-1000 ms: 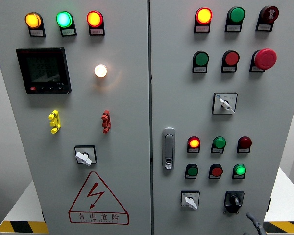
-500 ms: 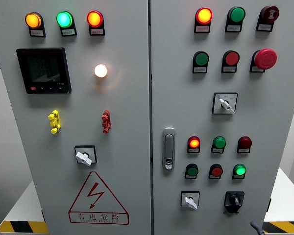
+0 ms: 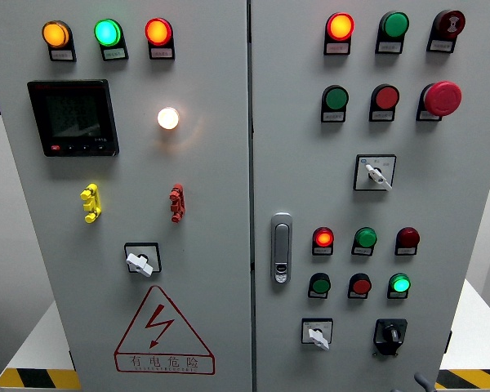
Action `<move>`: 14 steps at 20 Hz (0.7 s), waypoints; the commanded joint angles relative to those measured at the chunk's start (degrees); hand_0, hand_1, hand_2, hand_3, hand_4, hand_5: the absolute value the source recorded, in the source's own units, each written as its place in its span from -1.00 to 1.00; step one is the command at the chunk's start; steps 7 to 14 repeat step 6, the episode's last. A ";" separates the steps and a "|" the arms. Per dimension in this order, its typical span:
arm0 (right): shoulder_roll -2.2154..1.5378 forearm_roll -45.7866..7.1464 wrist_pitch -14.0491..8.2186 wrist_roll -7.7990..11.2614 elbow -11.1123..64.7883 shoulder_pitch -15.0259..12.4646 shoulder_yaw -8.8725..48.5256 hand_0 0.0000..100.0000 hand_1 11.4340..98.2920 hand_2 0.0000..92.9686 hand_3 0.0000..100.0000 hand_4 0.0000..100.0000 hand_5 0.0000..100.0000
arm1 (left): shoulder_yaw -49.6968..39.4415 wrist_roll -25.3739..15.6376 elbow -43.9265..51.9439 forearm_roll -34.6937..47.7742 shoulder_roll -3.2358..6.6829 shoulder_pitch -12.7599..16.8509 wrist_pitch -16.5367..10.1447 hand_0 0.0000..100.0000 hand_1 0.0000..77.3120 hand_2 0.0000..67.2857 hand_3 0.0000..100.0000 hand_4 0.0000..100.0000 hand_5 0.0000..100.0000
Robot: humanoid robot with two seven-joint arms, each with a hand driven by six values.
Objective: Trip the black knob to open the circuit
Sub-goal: 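Release the knob and lower the right hand away from the cabinet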
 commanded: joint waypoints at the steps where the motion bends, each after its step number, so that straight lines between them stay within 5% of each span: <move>1: -0.14 -0.20 0.00 0.00 0.44 -0.29 -0.05 1.00 -0.15 -0.90 -0.49 -0.62 -0.25 | 0.00 0.00 0.00 0.00 0.00 0.00 0.00 -1.00 -1.00 -0.42 -0.48 -0.80 -0.83; 14: -0.23 -0.29 0.00 0.00 0.52 -0.47 0.30 1.00 -0.15 -0.90 -0.51 -0.63 -0.27 | 0.00 0.00 0.00 0.00 0.00 0.00 0.00 -1.00 -1.00 -0.42 -0.48 -0.80 -0.83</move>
